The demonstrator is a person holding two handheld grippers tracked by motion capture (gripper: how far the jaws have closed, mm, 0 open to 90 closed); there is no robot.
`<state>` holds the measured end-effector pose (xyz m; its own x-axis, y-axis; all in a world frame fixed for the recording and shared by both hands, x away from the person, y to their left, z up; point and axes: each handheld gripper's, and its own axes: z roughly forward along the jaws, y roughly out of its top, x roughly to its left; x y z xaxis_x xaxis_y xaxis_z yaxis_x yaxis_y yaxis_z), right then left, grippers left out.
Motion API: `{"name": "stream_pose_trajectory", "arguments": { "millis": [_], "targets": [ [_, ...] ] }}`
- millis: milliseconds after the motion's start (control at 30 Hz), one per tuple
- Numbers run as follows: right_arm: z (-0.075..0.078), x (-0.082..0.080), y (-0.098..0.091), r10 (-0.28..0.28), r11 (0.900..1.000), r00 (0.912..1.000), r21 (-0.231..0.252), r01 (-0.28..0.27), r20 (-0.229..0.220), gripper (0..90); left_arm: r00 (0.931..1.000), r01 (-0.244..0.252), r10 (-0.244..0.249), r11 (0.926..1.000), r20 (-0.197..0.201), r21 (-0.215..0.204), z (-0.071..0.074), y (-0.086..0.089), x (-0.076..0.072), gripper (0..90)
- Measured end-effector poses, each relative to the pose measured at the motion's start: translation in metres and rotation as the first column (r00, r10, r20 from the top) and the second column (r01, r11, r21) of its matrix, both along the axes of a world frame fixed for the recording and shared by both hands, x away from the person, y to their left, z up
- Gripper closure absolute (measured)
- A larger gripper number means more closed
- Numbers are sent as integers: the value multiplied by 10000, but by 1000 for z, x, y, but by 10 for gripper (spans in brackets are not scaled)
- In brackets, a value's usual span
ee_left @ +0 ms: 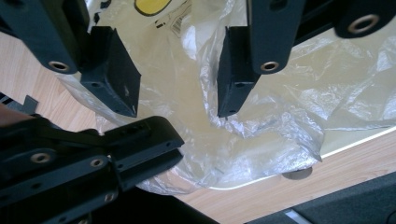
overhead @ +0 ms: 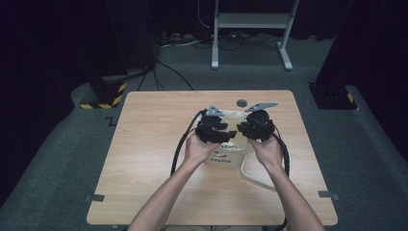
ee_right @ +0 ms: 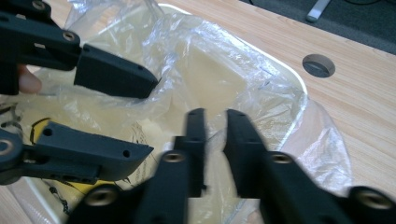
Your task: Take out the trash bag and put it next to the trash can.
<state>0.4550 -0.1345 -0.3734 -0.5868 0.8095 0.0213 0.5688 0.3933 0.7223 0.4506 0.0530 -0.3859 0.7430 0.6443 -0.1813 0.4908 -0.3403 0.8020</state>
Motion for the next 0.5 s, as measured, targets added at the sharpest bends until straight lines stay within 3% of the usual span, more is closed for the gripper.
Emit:
{"name": "stream_pose_trajectory", "arguments": {
  "millis": [33, 167, 500],
  "targets": [
    [0, 0, 0, 85, 10000, 10000, -46, -84, 36, 886, 10000, 17, -17, 10000, -16, -44, 0, 0, 0, 478],
    [-1, 0, 1, 211, 9998, 9998, 9, -211, -24, 900, 10000, 75, -76, 9998, -61, -179, 1, -1, -1, 435],
    [6, -2, 3, 826, 9905, 9966, 1102, -818, -28, 900, 9995, 300, -302, 9988, -55, -392, 1, -3, -2, 371]
  ]
}}
